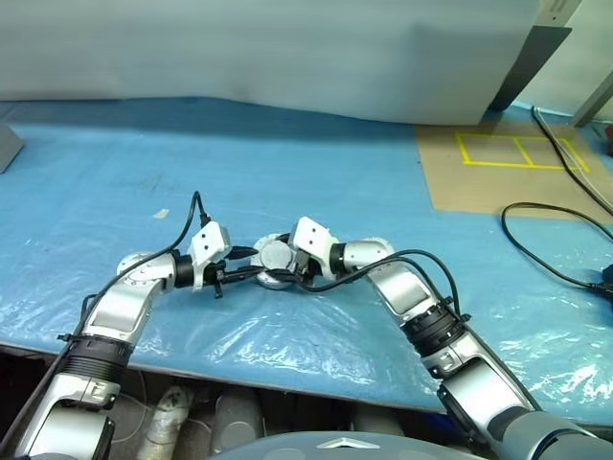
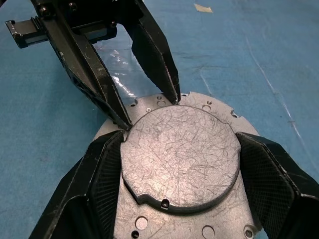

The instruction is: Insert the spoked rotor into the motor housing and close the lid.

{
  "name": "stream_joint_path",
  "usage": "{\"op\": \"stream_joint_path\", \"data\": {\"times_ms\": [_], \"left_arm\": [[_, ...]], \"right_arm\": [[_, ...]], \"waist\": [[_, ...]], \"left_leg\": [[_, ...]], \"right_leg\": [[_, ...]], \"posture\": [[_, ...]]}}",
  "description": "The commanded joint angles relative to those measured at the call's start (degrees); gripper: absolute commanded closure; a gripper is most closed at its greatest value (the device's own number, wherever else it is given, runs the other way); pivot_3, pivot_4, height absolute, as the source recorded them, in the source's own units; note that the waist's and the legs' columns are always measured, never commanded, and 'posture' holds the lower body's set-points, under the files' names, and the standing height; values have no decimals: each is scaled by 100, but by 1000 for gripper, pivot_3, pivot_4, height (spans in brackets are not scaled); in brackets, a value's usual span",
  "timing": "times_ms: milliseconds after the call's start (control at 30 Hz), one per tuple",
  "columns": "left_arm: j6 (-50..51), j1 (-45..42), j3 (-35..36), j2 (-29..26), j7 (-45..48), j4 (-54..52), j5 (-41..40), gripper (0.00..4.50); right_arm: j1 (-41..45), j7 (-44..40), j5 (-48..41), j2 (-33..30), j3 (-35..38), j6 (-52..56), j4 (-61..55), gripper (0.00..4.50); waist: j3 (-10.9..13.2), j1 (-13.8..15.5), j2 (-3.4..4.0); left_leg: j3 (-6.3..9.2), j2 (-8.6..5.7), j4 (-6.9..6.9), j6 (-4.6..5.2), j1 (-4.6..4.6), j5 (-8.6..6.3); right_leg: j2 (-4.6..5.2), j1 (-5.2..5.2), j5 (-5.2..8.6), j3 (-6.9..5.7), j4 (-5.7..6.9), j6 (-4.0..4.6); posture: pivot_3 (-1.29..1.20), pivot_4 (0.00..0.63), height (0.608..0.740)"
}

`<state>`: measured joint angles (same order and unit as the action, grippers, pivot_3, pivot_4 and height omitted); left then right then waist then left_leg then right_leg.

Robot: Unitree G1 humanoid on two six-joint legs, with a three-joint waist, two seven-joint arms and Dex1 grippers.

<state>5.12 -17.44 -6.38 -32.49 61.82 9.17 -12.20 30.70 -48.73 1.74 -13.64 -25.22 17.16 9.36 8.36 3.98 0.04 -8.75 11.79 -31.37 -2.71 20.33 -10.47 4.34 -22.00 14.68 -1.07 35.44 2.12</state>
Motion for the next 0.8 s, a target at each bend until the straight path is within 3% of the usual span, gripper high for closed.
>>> {"op": "stream_joint_path", "data": {"times_ms": [33, 367, 567, 700, 800], "left_arm": [[-111, -95, -238, 132, -101, 248, 259, 2641], [-224, -181, -346, 395, -124, 367, 378, 2641], [-272, -248, -355, 477, -118, 423, 424, 2641], [-301, -271, -363, 479, -103, 457, 446, 2667], [-312, -283, -379, 484, -82, 478, 450, 2667]], "right_arm": [[-209, -164, 82, -12, -284, 279, 133, 1319], [-204, -472, -182, -10, -245, 868, -46, 1319], [-273, -337, -102, 51, -211, 588, -49, 1319], [-296, -467, -214, 20, -156, 678, -224, 46], [-272, -453, -326, 63, -32, 690, -283, 46]], "waist": [[-2, 15, 4], [-20, 135, 32], [-28, 157, 43], [-27, 158, 43], [-27, 160, 43]], "left_leg": [[-1, -1, 5, 0, -3, 0], [-2, -4, 27, 1, -23, 0], [-3, -5, 38, 1, -28, 0], [-3, -5, 41, 2, -28, -1], [-2, -4, 42, 3, -26, -2]], "right_leg": [[0, 2, 0, 0, -2, 0], [5, 44, 2, -1, -52, -4], [5, 53, 6, -1, -67, -11], [6, 53, 26, -1, -67, -47], [6, 51, 27, -1, -67, -48]], "posture": [[0, 150, 740], [0, 150, 740], [0, 150, 740], [0, 150, 740], [0, 150, 740]]}}
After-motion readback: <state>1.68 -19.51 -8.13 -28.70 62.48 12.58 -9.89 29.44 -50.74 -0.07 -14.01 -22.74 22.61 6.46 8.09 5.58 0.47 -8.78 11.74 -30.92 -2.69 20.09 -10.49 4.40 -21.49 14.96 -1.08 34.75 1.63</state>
